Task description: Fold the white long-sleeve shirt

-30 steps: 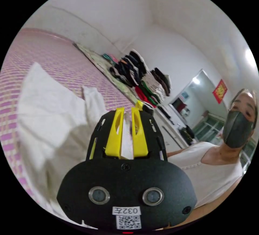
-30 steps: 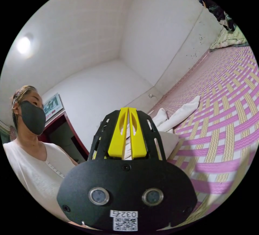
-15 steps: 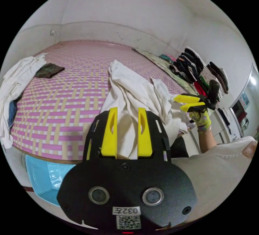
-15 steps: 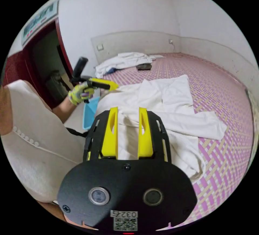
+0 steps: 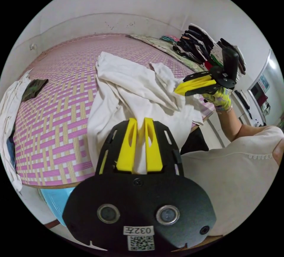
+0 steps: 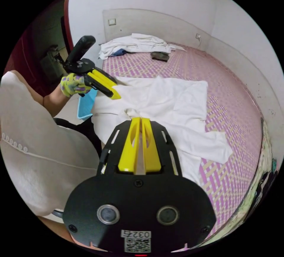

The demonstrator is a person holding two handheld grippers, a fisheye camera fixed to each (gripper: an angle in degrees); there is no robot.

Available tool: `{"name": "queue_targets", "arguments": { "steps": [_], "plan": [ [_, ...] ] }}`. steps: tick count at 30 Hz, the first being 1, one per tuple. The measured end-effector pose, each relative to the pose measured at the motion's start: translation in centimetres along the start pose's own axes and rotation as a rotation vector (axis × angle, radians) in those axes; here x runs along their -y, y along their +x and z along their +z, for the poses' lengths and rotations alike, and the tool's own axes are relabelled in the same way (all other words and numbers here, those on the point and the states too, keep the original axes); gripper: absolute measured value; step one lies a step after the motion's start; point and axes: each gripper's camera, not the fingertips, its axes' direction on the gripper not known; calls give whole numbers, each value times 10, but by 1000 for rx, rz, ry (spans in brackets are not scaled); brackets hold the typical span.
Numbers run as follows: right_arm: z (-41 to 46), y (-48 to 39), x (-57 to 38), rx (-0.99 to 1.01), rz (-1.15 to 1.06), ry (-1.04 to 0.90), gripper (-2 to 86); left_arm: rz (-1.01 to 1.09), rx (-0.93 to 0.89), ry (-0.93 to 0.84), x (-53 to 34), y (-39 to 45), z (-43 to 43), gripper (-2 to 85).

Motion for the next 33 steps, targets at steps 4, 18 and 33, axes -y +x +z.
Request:
{"name": "queue_targets", "arguments": {
  "steps": [4,18,33],
  "plan": [
    [-70,31,-8,-316,120,142,-10,39,-49,-3,11,2,-7,40],
    [-140,191,-168,-544,875,111,49,100,-107,-58,72,14,-23,24],
    [-102,78,-252,-4,795,242,54,-224,630,-42,254,-95,-104,31]
  ]
}}
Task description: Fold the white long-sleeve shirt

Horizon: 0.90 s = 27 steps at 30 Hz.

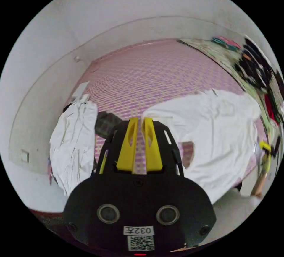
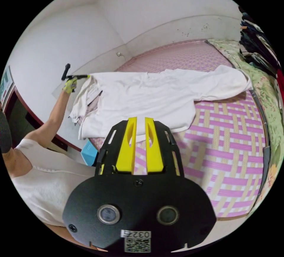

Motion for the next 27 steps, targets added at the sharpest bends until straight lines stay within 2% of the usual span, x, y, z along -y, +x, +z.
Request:
{"name": "queue_targets", "arguments": {
  "steps": [2,4,6,8,10,12,15,17,22,25,27],
  "plan": [
    [7,-6,-11,17,-22,-36,61,-272,242,-101,6,-44,33,19],
    [12,-11,-21,31,-48,-59,70,-346,285,-161,-11,-56,56,12],
    [15,-16,-31,50,-88,-91,75,-293,58,-109,-37,-48,66,-2],
    [18,-20,-45,105,-143,-108,78,-109,-428,-41,-80,-16,65,-6],
    [20,-26,-52,124,-192,-116,82,18,-706,-24,-118,16,59,-6],
    [28,-35,-57,99,-245,-141,96,79,-813,-37,-152,45,51,-7],
    [44,-53,-59,50,-338,-178,119,174,-804,-78,-189,84,42,-8],
    [59,-64,-59,13,-398,-225,121,203,-730,-102,-200,98,40,-9],
    [72,-60,-64,-136,-432,-267,71,220,-652,-146,-190,105,50,-10],
    [57,-45,-66,-120,-437,-250,40,237,-553,-193,-177,112,62,-10],
    [23,-32,-66,-10,-425,-167,36,247,-537,-209,-170,114,67,-10]
  ]
}}
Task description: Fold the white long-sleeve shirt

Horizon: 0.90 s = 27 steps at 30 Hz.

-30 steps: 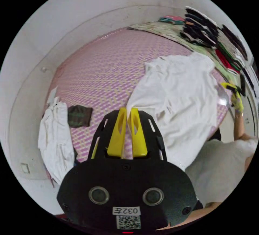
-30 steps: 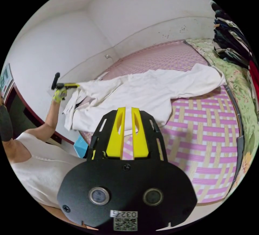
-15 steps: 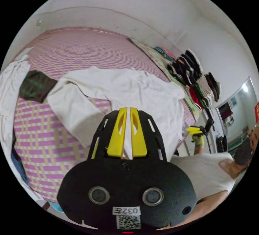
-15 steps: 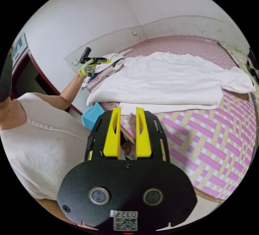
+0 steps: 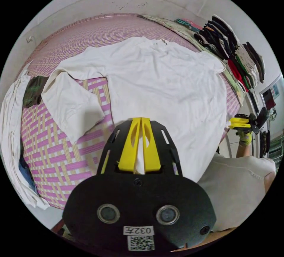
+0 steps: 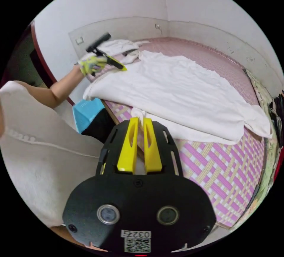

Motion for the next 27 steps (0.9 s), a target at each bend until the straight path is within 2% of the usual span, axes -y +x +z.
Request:
{"name": "queue_targets", "arguments": {
  "steps": [2,5,9,11,14,17,21,27],
  "plan": [
    [-76,19,-33,169,-43,247,30,5,8,-25,9,-4,0,-10],
    [-174,32,-105,184,-147,527,21,10,-6,-34,13,-10,0,-10],
    [-210,46,-173,122,-82,431,1,17,-67,-21,10,-16,0,-10],
    [-201,77,-197,224,123,321,-1,19,-96,-7,8,-17,0,-10],
    [-192,85,-208,107,256,305,2,18,-59,-5,3,-12,-5,-9],
    [-182,92,-197,154,231,383,1,47,-31,-1,-2,-2,-10,-9],
    [-157,106,-166,155,242,387,-3,89,-22,5,-13,13,-17,-9],
    [-91,114,-100,65,322,235,-7,108,-26,17,-46,21,-21,-9]
  ]
}}
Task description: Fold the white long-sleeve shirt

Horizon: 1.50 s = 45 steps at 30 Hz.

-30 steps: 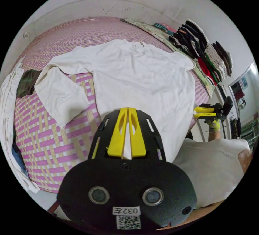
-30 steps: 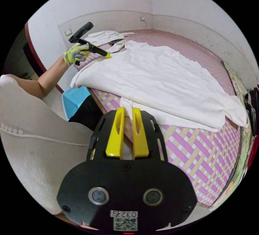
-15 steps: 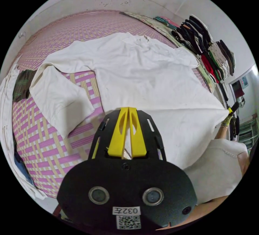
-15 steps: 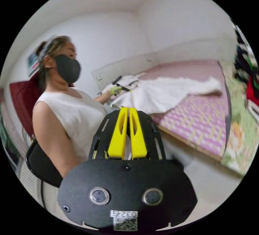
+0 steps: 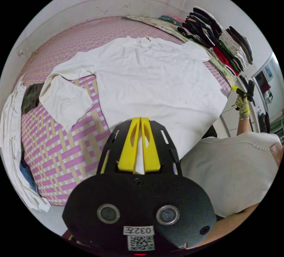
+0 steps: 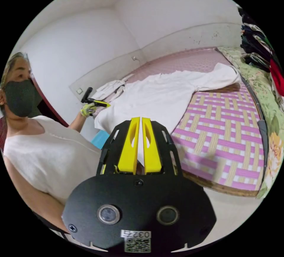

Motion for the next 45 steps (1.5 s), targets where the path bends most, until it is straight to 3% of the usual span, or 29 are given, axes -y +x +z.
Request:
{"name": "queue_targets", "arguments": {
  "steps": [8,13,24,28,31,33,35,37,40,45],
  "plan": [
    [82,-45,37,-303,-83,-258,-10,-50,56,125,-42,22,1,-9],
    [80,-46,45,-253,-31,-262,-10,-48,97,108,-54,30,-5,-9],
    [62,-61,53,-177,-20,-265,-8,-82,-14,138,-56,10,-31,-10],
    [28,-58,64,-185,53,-82,-7,26,-50,280,-24,33,-51,-10],
    [15,-58,70,-184,103,19,-7,83,-201,364,20,47,-49,-10],
    [13,-62,76,-205,104,41,-8,166,-248,338,57,63,-38,-9],
    [16,-71,87,-239,92,33,-8,207,-45,225,109,87,-13,-9],
    [18,-76,96,-298,85,24,-8,235,16,183,143,101,2,-9],
    [12,-74,122,-444,81,19,-7,259,-127,223,193,115,6,-10],
    [5,-50,200,-680,63,-1,-4,250,-135,222,245,135,40,-10]
  ]
}}
